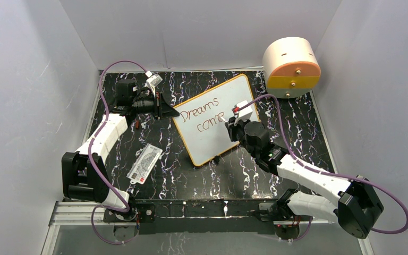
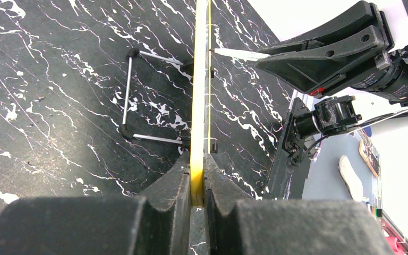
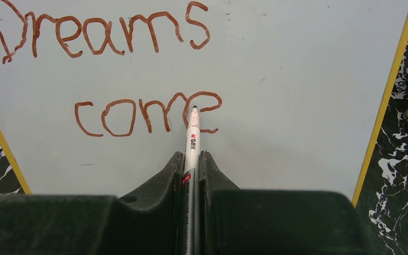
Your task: Write a sentence on the whiteboard
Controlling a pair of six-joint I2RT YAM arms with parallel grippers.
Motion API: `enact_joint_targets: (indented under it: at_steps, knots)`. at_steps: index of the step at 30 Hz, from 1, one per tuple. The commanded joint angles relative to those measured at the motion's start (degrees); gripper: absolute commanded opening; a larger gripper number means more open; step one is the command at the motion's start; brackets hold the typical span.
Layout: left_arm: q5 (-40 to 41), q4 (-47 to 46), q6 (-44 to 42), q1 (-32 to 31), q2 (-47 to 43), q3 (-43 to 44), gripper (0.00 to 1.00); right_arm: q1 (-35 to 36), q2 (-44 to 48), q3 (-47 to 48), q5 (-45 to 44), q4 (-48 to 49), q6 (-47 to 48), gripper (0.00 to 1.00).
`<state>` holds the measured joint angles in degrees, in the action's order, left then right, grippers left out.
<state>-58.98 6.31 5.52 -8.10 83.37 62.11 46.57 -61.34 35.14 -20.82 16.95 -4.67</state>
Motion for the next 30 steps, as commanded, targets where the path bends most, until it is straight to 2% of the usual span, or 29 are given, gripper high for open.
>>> enact_joint_targets:
  at_steps: [1,30]
  knots:
    - [5.8,6.2,-4.0,-2.1,2.7,-1.7,0.0,-0.2,0.8,2.9,0.3,4.3,-0.2,0.0]
    - [5.9,6.4,-4.3,-2.1,2.5,-1.7,0.0,-0.8,-1.1,2.7,-0.5,4.7,-0.7,0.0]
